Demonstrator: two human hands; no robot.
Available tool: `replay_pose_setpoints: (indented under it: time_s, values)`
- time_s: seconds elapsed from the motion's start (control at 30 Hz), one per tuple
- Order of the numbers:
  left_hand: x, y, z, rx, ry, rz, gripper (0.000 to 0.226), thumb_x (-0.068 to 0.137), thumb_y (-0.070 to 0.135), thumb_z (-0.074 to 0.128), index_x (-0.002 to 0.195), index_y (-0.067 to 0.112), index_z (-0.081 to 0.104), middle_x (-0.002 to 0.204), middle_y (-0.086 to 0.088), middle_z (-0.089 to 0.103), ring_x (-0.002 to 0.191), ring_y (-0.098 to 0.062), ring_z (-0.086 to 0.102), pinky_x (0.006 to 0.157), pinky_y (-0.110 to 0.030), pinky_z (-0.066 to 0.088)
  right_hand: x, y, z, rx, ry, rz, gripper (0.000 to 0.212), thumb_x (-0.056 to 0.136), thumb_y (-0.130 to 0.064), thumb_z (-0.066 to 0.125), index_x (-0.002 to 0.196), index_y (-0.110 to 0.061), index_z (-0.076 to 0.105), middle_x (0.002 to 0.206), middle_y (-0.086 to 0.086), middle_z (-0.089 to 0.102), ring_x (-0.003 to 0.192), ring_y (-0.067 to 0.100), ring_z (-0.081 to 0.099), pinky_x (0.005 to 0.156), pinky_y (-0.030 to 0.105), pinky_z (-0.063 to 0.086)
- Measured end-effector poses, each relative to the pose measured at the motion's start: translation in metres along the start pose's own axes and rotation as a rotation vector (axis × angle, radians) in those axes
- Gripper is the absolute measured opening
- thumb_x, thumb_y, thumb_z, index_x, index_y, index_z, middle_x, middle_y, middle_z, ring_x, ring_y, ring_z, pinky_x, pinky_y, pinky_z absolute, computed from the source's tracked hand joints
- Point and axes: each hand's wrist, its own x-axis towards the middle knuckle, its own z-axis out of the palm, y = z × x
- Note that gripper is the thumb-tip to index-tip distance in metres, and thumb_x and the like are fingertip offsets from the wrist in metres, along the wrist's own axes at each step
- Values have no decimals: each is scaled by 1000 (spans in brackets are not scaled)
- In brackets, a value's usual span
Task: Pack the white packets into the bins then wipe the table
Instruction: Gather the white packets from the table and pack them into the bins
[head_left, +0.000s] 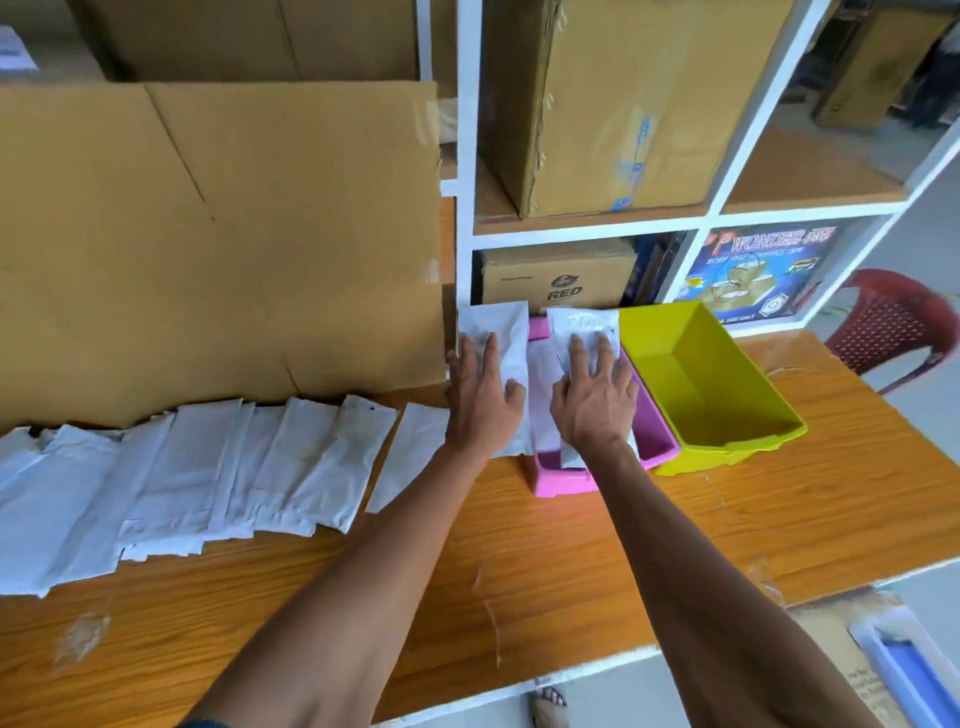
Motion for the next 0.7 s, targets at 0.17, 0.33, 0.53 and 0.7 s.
replay_pose_setpoints:
  time_s: [0.17, 0.33, 0.53, 0.7]
  values:
    - [28, 36, 46, 63, 1, -69, 75, 106, 39, 49, 169, 25, 12, 177, -11, -5, 162, -41, -3, 125, -63, 27, 41, 40, 14, 0, -91, -37, 67, 102, -41, 42, 164, -27, 22, 172, 13, 17, 138, 45, 37, 106, 54, 41]
    - [49, 66, 76, 147, -8, -134, 71, 107, 37, 49, 168, 22, 17, 176, -16, -3, 161, -44, 1, 125, -62, 29, 79, 65, 25, 29, -151, -103, 66, 102, -41, 43, 163, -28, 21, 171, 12, 17, 140, 44, 36, 106, 52, 40]
    - [62, 71, 107, 239, -44, -173, 67, 106, 37, 51, 166, 22, 24, 175, -18, -3, 161, -46, 1, 127, -61, 24, 104, 87, 37, 52, -186, -115, 68, 101, -41, 45, 164, -28, 21, 171, 12, 18, 141, 44, 36, 105, 51, 40]
    - [68, 67, 128, 357, -98, -200, 72, 107, 38, 51, 167, 16, 19, 174, -23, -5, 159, -51, -6, 129, -59, 10, 111, 96, 43, 46, -228, -126, 71, 102, -43, 44, 166, -27, 17, 173, 12, 15, 144, 43, 33, 110, 51, 37]
